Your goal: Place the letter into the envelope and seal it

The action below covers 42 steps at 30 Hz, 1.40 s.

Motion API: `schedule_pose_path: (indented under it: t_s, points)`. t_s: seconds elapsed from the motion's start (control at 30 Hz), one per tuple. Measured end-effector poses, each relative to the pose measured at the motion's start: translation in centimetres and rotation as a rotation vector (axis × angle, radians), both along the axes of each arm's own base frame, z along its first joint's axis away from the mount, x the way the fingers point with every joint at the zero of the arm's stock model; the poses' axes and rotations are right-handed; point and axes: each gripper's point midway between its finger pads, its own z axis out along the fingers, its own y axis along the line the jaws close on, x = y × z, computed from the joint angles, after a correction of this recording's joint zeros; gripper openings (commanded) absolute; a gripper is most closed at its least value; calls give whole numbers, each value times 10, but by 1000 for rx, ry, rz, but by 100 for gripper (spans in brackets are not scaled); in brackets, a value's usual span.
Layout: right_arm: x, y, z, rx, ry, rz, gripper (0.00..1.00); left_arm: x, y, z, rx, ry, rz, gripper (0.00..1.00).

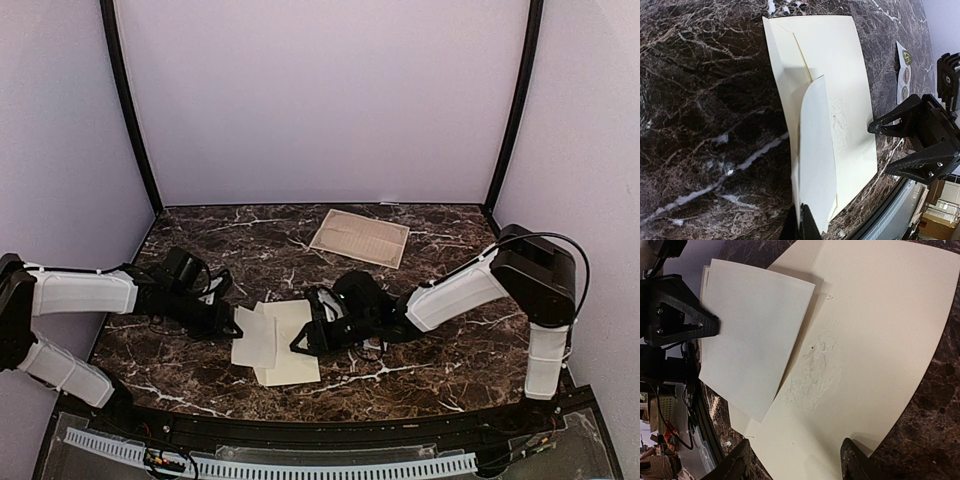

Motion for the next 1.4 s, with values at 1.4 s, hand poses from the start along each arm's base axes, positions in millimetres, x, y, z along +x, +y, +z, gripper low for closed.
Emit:
schedule_pose_path:
  t_s: [1.4]
  points:
    - [19, -21, 3, -100, -42, -153, 63, -8, 12, -15, 22, 25, 68, 0]
